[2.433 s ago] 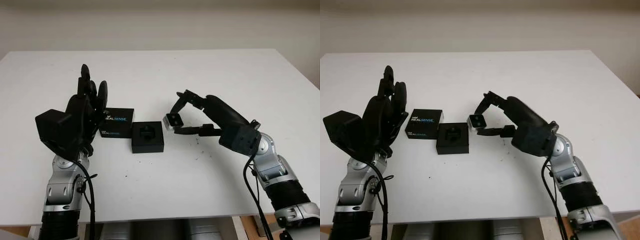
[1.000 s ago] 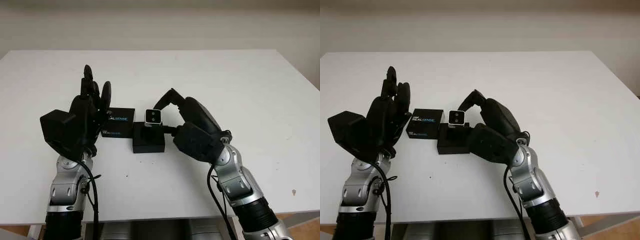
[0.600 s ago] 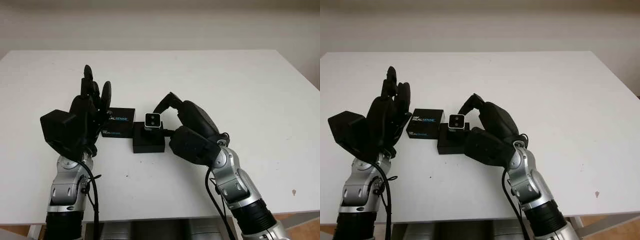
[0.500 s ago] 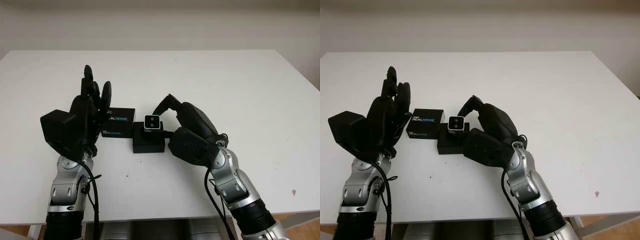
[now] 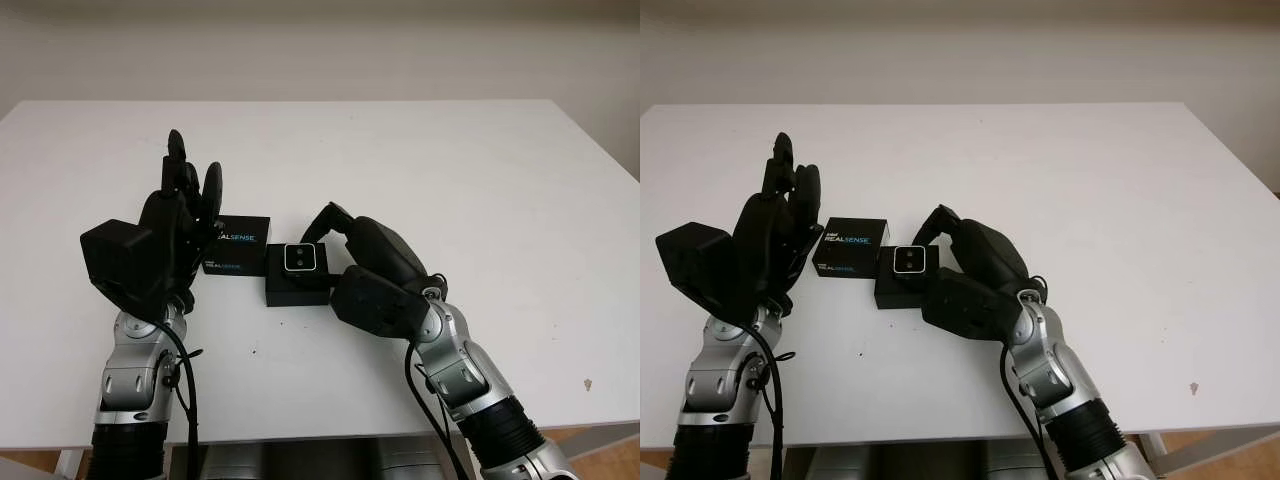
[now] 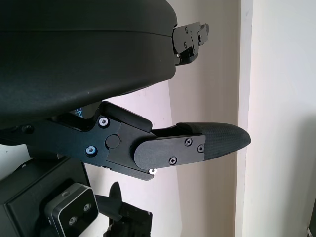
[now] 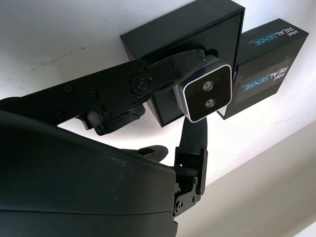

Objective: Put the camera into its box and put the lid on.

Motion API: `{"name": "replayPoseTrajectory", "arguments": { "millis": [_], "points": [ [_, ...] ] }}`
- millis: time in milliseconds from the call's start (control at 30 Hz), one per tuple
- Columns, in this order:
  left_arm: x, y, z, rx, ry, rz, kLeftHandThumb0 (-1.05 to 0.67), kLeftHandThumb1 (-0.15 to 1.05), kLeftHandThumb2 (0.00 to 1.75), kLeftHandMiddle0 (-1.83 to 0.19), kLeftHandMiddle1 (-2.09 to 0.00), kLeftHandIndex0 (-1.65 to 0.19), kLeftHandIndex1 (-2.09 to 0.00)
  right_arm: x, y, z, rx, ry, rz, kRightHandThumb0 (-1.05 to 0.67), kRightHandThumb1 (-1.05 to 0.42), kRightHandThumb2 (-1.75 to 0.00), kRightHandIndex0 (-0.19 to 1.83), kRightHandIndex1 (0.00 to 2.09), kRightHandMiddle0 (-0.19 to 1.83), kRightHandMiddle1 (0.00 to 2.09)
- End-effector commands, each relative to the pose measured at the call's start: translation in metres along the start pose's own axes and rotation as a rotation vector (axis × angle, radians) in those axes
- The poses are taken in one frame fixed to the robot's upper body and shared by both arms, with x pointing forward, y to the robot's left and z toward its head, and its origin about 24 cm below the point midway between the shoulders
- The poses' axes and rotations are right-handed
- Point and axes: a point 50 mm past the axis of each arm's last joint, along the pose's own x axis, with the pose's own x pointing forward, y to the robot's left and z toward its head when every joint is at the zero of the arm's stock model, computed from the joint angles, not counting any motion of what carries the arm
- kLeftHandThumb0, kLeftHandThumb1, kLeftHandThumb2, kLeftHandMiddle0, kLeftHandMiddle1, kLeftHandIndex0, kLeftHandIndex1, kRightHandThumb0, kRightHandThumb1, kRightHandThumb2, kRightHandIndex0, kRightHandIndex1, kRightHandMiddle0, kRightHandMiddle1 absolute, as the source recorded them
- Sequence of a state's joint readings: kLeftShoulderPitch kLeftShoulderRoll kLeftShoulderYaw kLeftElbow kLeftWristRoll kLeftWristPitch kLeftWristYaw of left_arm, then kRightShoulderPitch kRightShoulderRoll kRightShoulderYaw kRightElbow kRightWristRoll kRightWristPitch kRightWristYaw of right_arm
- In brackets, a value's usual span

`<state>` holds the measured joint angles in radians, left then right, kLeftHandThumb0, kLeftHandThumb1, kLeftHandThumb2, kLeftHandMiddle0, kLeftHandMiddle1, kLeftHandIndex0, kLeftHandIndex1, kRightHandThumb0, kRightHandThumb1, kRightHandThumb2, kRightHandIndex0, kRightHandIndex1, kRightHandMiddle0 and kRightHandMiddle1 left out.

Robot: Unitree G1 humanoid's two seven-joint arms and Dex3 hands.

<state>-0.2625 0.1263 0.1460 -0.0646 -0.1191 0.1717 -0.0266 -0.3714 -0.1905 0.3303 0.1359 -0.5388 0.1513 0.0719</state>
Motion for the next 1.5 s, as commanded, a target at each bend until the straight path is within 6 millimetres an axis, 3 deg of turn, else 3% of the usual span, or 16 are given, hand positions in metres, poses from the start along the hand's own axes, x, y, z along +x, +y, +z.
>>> {"name": "replayPoseTrajectory", "arguments": {
  "millis": [0,733,833,867,967,1067,1467],
  "points": [
    [0.001,0.000,0.006,-0.001,-0.025,0.000,-0.74,1.05,0.52,0.19,0.00,0.19,0.00,0.003,-0.003,0.005,0.006,-0.026,-0.007,-0.40,-1.05,-0.08,0.36,0.08,0.30,1.91],
    [0.000,0.000,0.005,-0.007,-0.024,0.001,-0.72,1.05,0.53,0.19,0.00,0.19,0.00,0.007,0.004,-0.002,0.033,-0.021,0.054,-0.41,-1.05,-0.07,0.34,0.05,0.26,1.87],
    [0.000,0.000,0.005,-0.004,-0.024,0.003,-0.74,1.05,0.52,0.19,0.00,0.19,0.00,0.006,0.001,-0.002,-0.020,-0.024,0.119,-0.50,-1.04,-0.06,0.18,0.02,0.05,1.38],
    [0.000,0.000,0.005,-0.005,-0.024,0.002,-0.73,1.05,0.52,0.19,0.00,0.19,0.00,0.006,0.000,-0.002,-0.046,-0.028,0.137,-0.55,-1.04,-0.05,0.10,0.02,0.05,1.04],
    [0.000,0.000,0.005,-0.005,-0.024,0.003,-0.73,1.05,0.52,0.19,0.00,0.19,0.00,0.005,-0.001,-0.002,-0.099,-0.042,0.152,-0.64,-1.00,-0.05,-0.04,0.03,0.12,0.41],
    [0.000,0.000,0.005,0.008,-0.025,-0.002,-0.74,1.05,0.53,0.19,0.00,0.19,0.00,0.003,-0.003,-0.002,-0.115,-0.053,0.153,-0.68,-0.99,-0.05,-0.11,0.01,0.10,0.25],
    [0.000,0.000,0.005,-0.002,-0.030,-0.004,-0.72,1.05,0.54,0.19,0.00,0.19,0.00,-0.002,-0.012,-0.002,-0.155,-0.087,0.132,-0.70,-0.99,-0.06,-0.16,0.03,0.10,0.15]
  ]
}}
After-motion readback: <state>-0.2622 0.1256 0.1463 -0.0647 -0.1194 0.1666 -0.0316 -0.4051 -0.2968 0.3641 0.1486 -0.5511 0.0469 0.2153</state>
